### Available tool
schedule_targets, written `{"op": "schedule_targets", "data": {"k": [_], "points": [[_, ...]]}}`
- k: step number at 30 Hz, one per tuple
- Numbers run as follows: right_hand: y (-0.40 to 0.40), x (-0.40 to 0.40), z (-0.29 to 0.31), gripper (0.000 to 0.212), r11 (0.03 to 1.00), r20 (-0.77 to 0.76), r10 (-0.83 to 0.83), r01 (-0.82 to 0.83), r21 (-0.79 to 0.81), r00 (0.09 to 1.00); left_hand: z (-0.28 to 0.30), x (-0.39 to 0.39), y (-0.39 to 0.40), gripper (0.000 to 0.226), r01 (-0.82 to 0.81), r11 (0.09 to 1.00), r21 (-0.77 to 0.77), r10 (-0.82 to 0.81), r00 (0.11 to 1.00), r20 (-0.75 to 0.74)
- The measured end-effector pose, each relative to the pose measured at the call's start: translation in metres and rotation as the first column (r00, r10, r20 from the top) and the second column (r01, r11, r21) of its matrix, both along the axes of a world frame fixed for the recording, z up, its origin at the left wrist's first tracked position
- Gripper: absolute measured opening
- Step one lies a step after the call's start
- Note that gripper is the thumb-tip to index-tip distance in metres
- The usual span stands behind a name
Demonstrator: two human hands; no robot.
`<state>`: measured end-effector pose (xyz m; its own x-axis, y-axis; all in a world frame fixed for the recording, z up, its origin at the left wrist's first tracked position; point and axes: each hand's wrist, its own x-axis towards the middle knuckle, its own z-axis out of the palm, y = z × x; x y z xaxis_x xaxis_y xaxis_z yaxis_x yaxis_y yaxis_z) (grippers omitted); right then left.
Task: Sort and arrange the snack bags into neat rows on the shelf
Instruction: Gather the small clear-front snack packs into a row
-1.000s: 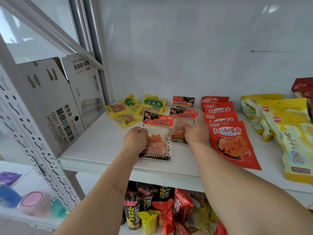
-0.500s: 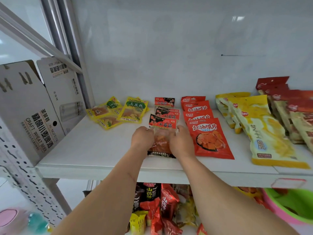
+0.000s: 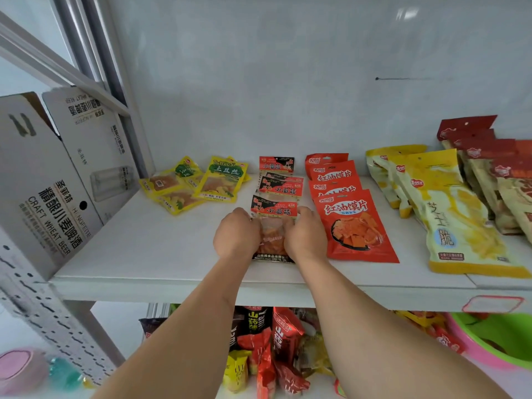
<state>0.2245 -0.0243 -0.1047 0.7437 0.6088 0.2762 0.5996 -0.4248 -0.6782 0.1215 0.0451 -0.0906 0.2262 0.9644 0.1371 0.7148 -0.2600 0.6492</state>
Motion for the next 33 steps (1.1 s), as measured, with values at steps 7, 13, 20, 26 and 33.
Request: {"op": "schedule_targets", "data": {"k": [7, 13, 20, 26, 33], "points": [[-0.003, -0.006, 0.009, 0.041, 0.999, 0.112, 0.017, -0.013, -0.042, 0.994, 0.008, -0.013, -0.003, 0.031, -0.032, 0.999, 0.023, 0.032, 0.999, -0.016], [0.012, -0.012, 0.036, 0.034, 0.995, 0.333, 0.039, -0.008, -0.095, 0.942, 0.021, -0.035, 0.013, 0.027, -0.081, 0.992, 0.095, 0.081, 0.997, 0.005], [0.073, -0.023, 0.057, 0.040, 0.977, 0.277, 0.196, -0.165, -0.132, 0.941, 0.026, -0.059, 0.063, 0.027, -0.156, 0.983, 0.096, 0.152, 0.987, 0.047], [0.146, -0.037, 0.056, 0.049, 0.962, 0.039, 0.202, -0.191, -0.196, 0.979, 0.023, -0.072, 0.128, 0.031, -0.124, 0.979, 0.163, 0.117, 0.992, 0.055], [0.207, -0.034, 0.049, 0.050, 0.965, -0.174, 0.040, -0.083, -0.247, 0.984, 0.029, -0.076, 0.207, 0.033, 0.014, 0.978, 0.208, -0.012, 1.000, -0.011]]}}
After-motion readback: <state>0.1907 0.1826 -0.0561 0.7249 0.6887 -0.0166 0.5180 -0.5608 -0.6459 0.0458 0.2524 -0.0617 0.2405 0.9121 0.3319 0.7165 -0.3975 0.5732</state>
